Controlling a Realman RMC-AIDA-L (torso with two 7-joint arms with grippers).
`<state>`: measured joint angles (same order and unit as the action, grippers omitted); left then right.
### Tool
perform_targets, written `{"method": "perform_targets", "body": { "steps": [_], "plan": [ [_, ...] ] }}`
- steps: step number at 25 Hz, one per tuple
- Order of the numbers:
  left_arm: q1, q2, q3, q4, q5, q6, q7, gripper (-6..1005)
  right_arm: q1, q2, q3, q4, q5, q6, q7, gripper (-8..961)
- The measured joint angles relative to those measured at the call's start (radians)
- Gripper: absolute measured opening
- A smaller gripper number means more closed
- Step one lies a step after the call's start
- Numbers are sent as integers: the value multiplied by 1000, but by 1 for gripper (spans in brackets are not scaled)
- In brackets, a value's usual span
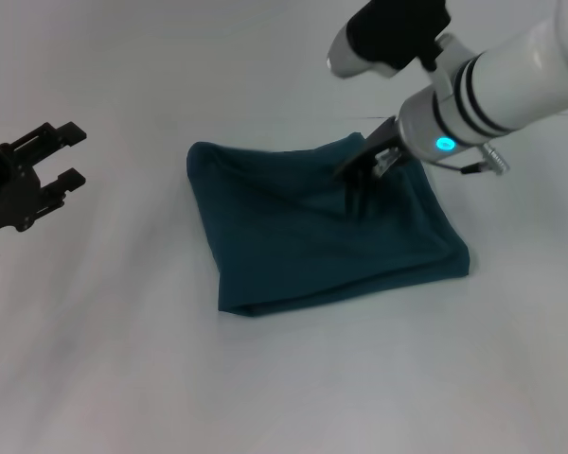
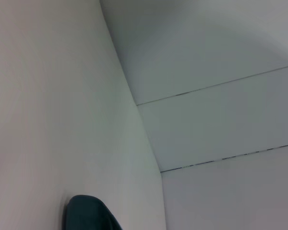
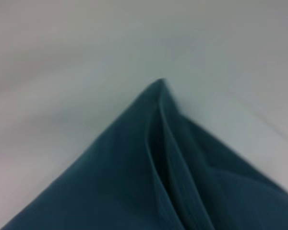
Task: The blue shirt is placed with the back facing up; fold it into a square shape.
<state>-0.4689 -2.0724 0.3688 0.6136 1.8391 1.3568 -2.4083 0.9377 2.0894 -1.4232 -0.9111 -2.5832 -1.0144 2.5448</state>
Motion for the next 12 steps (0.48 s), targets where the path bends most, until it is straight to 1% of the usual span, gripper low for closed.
{"method": "perform_targets", "body": {
  "steps": [6, 12],
  "plan": [
    [6, 1, -12, 0, 0, 4, 0, 755, -1, -1, 110, -49, -67, -14, 13, 0],
    [7, 1, -19, 0, -1, 7, 0, 755, 14, 0, 130, -50, -120, 5, 19, 0]
  ]
}}
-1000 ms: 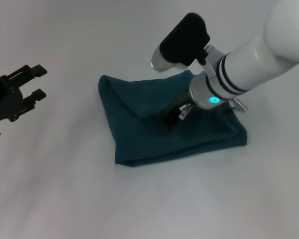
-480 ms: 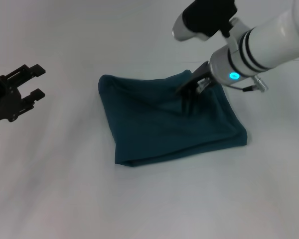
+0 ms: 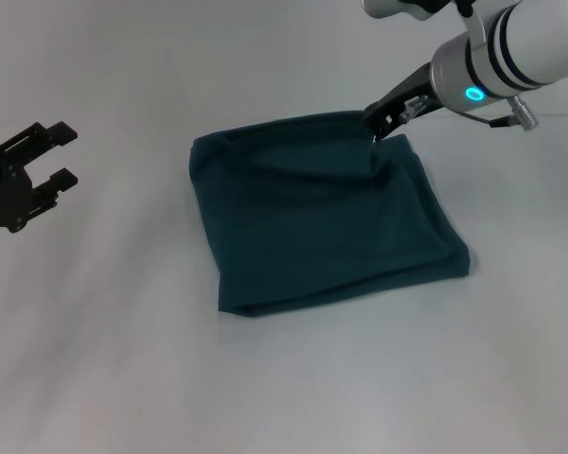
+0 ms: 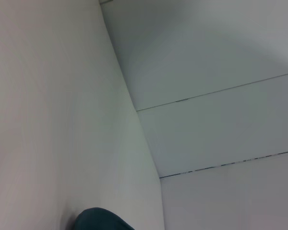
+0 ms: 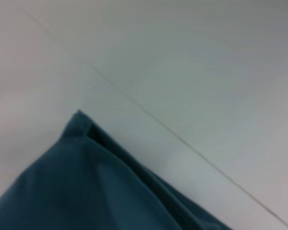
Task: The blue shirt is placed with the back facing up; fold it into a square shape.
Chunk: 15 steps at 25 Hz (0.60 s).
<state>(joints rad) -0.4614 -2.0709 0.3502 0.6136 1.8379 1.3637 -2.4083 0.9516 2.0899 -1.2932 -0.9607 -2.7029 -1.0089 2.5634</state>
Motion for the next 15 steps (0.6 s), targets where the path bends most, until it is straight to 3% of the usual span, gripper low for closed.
{"method": "perform_targets", "body": {
  "steps": [15],
  "plan": [
    [-3, 0, -2, 2, 0, -9, 1, 755, 16, 0, 34, 8, -139, 80, 45, 0]
  ]
}}
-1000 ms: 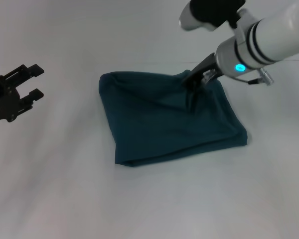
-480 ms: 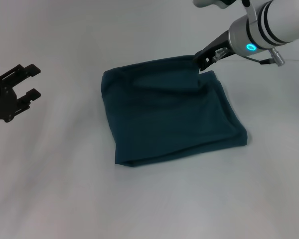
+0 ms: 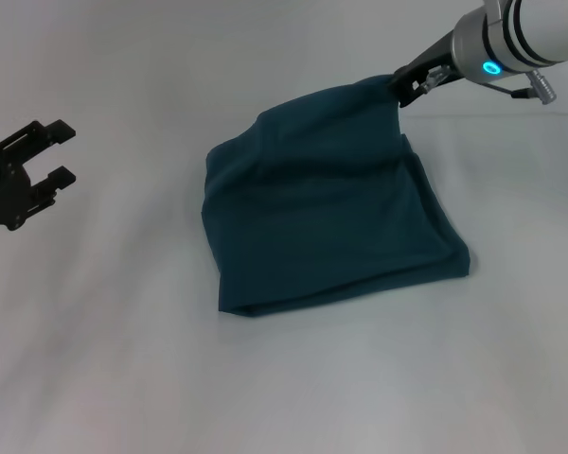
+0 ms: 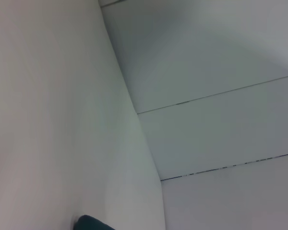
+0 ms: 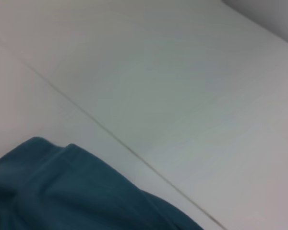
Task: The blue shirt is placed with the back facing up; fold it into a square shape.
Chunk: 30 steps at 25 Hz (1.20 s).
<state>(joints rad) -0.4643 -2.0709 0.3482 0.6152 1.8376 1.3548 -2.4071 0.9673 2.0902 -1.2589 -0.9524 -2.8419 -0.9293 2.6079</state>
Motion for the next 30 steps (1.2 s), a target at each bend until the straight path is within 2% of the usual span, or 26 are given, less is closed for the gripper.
{"method": "perform_targets", "body": {
  "steps": [9, 19, 24, 27, 30],
  "plan": [
    [1, 0, -1, 0, 0, -2, 0, 755, 10, 4, -7, 40, -41, 73, 16, -1],
    [2, 0, -3, 0, 0, -3, 1, 755, 24, 3, -8, 82, -63, 97, 24, -1],
    [2, 0, -3, 0, 0, -3, 2, 755, 24, 1, -5, 95, -88, 114, 49, 116],
    [3, 0, -3, 0, 0, -3, 2, 755, 29, -1, 23, 105, -85, 88, 54, 344],
    [3, 0, -3, 0, 0, -4, 2, 755, 36, -3, 85, 108, -63, 14, 45, 457]
  ]
}}
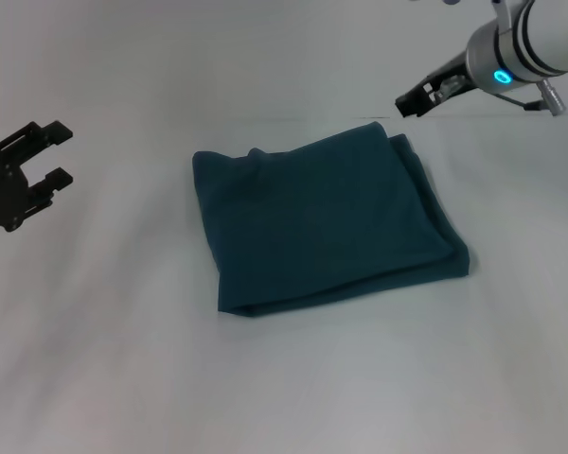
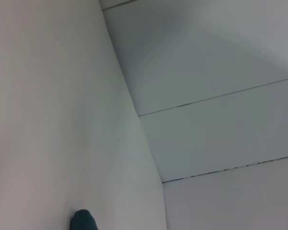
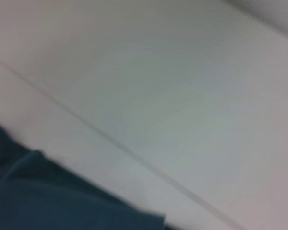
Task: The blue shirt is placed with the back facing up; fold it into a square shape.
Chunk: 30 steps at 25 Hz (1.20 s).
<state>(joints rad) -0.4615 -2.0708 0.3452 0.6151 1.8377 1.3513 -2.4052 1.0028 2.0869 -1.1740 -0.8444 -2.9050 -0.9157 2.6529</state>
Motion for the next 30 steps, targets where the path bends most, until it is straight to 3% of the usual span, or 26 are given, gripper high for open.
{"method": "perform_targets", "body": {
  "steps": [2, 7, 13, 23, 27, 30],
  "plan": [
    [-1, 0, 0, 0, 0, 0, 1, 755, 1, -4, 40, 1, 22, -64, -6, 532],
    [-2, -3, 0, -12, 0, 1, 9, 755, -15, -20, 100, 36, 116, -146, -22, 527],
    [-4, -3, 0, -23, 0, 10, 19, 755, -19, -35, 132, 147, 204, -127, -61, 520],
    [-4, -5, 3, -23, 0, 11, 21, 755, -49, -8, 156, 194, 235, -33, -61, 523],
    [-2, -5, 1, -23, 0, 11, 24, 755, -64, -19, 193, 220, 327, -28, -77, 520],
    [-2, -5, 0, -23, 0, 11, 29, 755, -86, -41, 232, 229, 440, -66, -121, 564]
  ]
}}
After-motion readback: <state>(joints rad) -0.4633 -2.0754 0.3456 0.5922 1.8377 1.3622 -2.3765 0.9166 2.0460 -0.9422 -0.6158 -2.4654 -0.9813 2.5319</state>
